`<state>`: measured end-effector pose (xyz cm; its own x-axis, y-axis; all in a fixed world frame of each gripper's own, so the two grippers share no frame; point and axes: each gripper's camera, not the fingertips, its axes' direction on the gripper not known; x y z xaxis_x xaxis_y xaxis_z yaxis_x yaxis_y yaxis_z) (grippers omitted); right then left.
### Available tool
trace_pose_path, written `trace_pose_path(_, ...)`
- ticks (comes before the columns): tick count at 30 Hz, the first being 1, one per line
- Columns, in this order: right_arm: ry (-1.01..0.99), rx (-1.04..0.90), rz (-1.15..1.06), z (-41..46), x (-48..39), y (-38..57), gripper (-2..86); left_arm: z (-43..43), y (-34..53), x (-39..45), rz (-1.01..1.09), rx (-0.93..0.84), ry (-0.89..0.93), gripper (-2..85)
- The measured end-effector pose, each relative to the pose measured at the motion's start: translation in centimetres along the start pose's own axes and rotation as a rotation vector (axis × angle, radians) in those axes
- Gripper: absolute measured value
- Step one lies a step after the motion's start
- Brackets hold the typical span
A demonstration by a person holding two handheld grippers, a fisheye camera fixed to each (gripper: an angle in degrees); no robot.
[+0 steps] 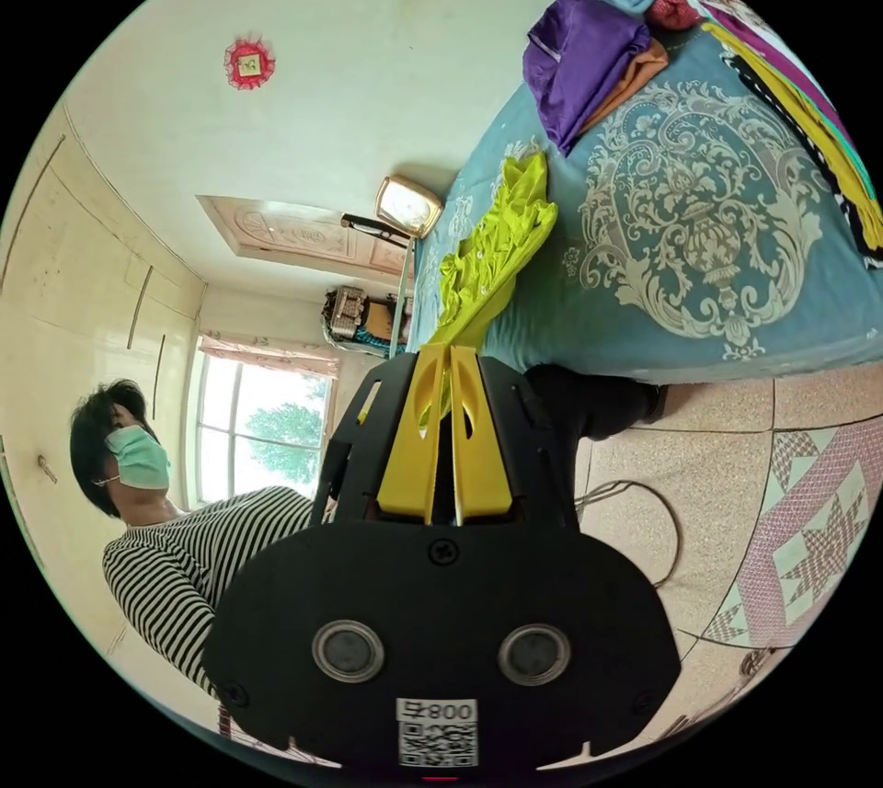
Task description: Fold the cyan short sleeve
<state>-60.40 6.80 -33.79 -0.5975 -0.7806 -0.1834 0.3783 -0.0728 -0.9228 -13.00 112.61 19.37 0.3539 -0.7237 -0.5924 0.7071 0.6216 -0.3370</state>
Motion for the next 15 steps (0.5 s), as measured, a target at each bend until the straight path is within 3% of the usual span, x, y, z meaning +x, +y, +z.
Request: trace_pose_path(15, -0.062, 0.004, 0.024, -1.0, 6.6, 7.8, 0.4, -2.6, 3.1, 2.0, -0.056, -0.013, 0.008, 0.3)
